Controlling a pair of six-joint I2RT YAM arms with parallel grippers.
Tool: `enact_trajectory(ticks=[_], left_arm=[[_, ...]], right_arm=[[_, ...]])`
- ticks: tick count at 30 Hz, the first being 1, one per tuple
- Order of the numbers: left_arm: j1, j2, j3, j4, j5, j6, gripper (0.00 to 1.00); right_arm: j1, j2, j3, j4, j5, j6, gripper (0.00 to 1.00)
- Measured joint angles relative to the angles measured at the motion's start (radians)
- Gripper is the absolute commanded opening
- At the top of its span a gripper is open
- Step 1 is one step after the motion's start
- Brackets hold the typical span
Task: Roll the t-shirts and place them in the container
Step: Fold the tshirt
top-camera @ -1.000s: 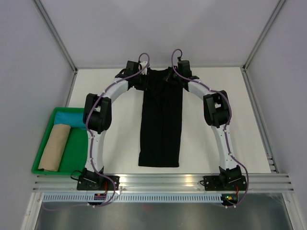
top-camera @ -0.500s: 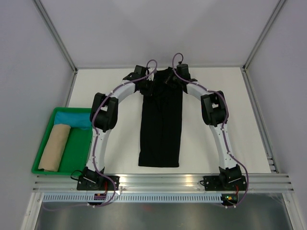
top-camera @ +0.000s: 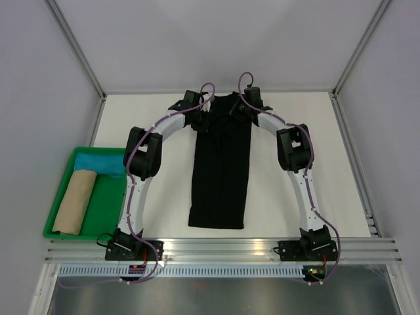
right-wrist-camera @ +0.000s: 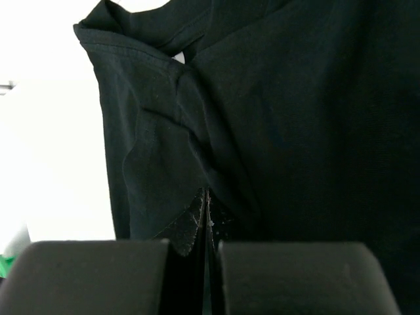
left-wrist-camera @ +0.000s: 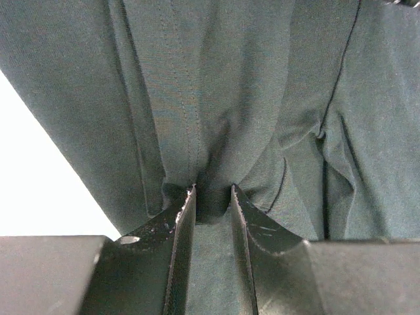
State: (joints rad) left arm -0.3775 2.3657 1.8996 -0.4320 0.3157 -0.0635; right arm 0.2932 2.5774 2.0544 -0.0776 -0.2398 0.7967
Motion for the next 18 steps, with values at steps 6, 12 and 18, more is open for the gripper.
enact_trajectory(ticks=[6, 12, 18], left_arm=[[0.000, 0.000, 0.000, 0.000, 0.000, 0.000, 0.33], [0.000, 0.000, 0.000, 0.000, 0.001, 0.000, 0.33], [0.000, 0.000, -0.001, 0.000, 0.001, 0.002, 0.35]], right_arm=[[-0.008, -0.040, 0.000, -0.019, 0.022, -0.050, 0.00], [0.000, -0.094, 0.000, 0.022, 0.029, -0.055, 0.01], [0.019, -0.079, 0.000, 0.032, 0.027, -0.036, 0.00]])
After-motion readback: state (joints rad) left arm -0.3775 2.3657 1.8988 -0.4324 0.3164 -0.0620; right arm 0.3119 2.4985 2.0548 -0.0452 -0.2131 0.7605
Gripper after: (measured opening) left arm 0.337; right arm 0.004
